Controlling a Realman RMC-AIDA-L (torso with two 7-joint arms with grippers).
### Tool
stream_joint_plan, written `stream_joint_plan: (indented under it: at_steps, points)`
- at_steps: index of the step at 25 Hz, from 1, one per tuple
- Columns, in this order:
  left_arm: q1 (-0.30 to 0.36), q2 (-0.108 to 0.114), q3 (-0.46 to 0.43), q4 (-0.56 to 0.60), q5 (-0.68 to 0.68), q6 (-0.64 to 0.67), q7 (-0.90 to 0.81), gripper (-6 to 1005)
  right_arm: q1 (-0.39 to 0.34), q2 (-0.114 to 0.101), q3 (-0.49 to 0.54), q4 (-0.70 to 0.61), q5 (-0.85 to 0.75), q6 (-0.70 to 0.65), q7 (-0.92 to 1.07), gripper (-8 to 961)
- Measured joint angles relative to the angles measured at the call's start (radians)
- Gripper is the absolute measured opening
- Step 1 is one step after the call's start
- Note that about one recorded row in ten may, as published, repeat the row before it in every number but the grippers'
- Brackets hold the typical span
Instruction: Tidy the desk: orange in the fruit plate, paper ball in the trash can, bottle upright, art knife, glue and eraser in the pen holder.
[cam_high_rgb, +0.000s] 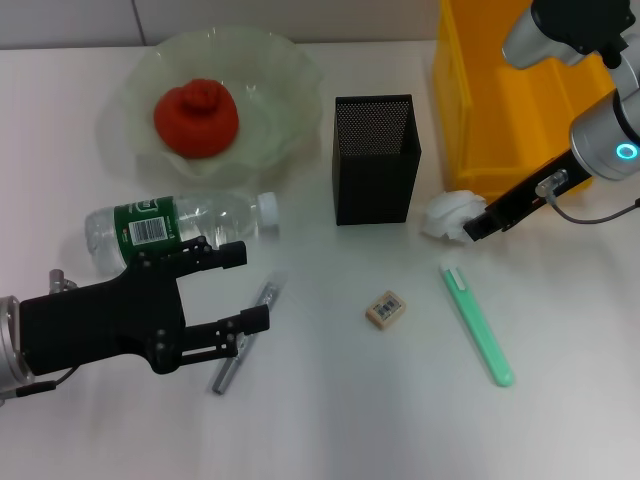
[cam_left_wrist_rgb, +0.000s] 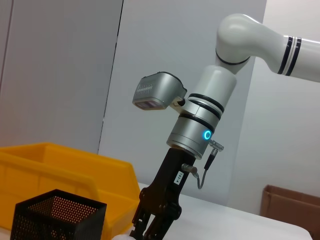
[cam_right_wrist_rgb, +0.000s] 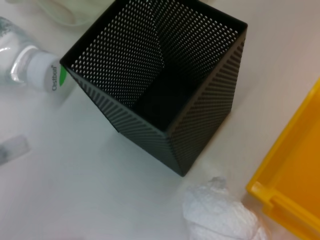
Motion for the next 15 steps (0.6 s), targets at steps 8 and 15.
stream_joint_plan:
  at_steps: [8,15]
  points:
    - [-0.011,0.001,0.000,-0.012,0.000,0.000,0.005,755,-0.010,0.000,-0.008,-0.018,0.020,-0.007,-0.008,343]
    - [-0.013,0.002,0.000,-0.012,0.000,0.000,0.005,755,-0.109,-0.004,-0.009,-0.183,0.199,-0.043,-0.074,330]
